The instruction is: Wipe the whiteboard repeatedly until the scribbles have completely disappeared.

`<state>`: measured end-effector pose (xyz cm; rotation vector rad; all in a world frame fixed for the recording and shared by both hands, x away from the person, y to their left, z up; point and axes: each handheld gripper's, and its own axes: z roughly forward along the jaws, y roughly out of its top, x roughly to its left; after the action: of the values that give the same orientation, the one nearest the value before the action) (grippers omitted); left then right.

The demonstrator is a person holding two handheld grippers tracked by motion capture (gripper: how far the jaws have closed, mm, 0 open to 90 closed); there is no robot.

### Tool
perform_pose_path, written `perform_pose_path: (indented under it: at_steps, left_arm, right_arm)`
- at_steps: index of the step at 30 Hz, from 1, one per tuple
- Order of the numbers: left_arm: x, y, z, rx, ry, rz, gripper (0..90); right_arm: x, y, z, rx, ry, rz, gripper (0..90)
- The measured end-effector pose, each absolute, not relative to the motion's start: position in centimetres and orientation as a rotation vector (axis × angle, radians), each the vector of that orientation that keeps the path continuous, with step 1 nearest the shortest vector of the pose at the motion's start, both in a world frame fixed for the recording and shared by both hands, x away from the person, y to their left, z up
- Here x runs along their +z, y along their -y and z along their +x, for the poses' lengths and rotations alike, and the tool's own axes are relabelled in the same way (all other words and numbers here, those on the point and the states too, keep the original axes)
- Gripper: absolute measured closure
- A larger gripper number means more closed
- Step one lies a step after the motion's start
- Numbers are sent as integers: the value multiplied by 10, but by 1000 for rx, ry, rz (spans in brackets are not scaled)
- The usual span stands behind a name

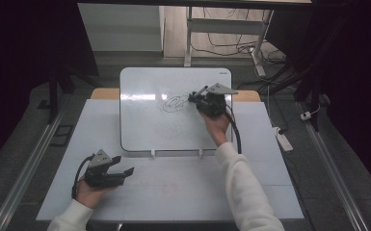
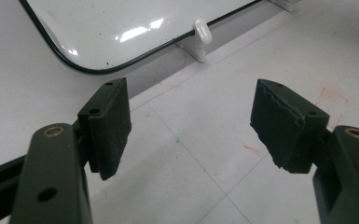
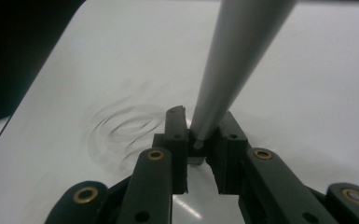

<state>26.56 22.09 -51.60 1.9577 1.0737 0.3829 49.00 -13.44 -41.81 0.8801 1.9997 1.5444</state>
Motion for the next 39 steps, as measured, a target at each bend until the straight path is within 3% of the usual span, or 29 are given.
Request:
perform_pose_path:
  at_steps: [10, 18, 26, 33, 39]
  left_arm:
    - [-516, -221, 266, 381, -1073, 1960, 291]
    - [-516, -221, 266, 381, -1073, 1955, 290]
    - [-516, -221, 266, 378, -1069, 1955, 291]
    - [-516, -222, 266, 378, -1069, 1954, 291]
    - [-516, -223, 267, 376, -1070, 1952, 291]
  right_arm:
    - [-433, 110, 473, 1479, -2202, 706, 773]
    - [-413, 125, 498, 1537, -2008, 851, 772]
    - [-437, 98, 470, 1482, -2174, 691, 773]
    - [-416, 122, 496, 1546, -2014, 845, 772]
    - [-436, 100, 473, 1514, -2179, 718, 772]
